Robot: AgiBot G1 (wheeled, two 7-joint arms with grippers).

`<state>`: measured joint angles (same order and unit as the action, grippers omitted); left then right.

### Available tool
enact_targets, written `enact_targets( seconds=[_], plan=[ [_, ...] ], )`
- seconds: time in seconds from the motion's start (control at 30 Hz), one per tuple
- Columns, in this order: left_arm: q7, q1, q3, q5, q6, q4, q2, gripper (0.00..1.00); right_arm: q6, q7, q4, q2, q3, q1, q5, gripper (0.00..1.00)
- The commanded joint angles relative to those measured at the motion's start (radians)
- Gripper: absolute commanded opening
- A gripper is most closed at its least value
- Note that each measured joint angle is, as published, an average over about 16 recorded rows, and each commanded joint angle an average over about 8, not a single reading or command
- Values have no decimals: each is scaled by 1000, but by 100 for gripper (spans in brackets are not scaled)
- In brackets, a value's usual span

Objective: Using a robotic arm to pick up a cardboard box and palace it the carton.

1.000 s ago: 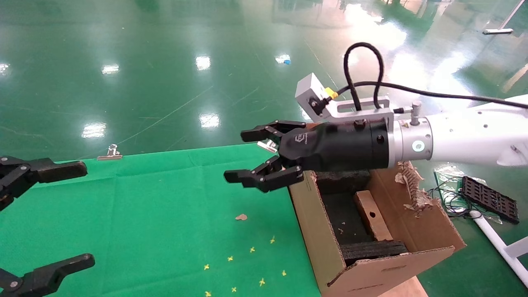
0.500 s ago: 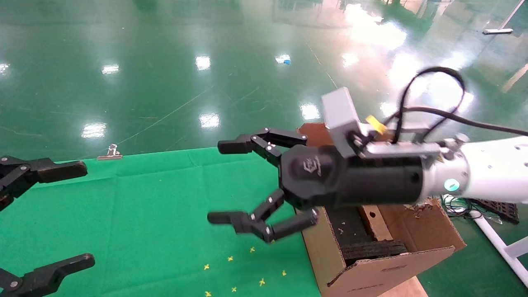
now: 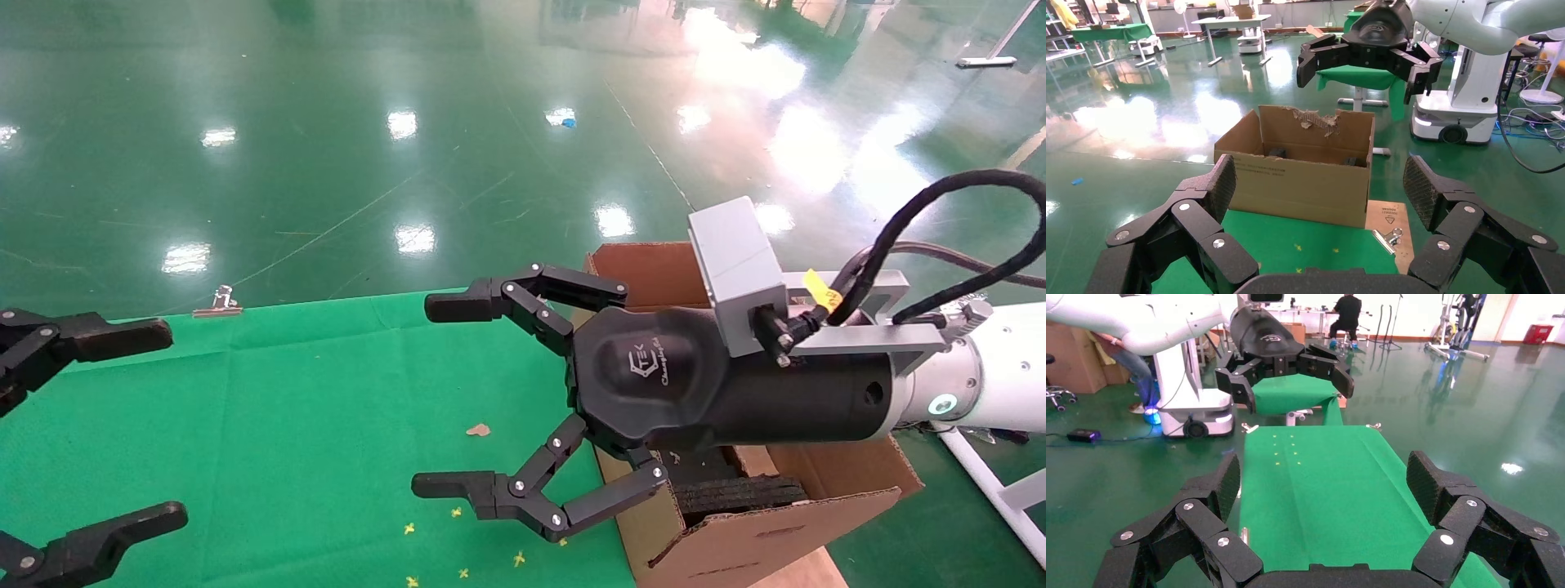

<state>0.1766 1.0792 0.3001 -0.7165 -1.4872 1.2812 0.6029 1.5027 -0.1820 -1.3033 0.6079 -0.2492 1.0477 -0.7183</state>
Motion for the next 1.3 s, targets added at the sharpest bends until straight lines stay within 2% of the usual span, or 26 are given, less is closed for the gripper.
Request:
enact_targets(
  seconds=[0.03,1.3],
  plan=[
    [0,0,0,0,0,0,0,100,-1,-2,4,0,-6,5,-1,100],
    [0,0,0,0,0,0,0,100,-9,-9,25,4,-38,33,-14,100]
  ],
)
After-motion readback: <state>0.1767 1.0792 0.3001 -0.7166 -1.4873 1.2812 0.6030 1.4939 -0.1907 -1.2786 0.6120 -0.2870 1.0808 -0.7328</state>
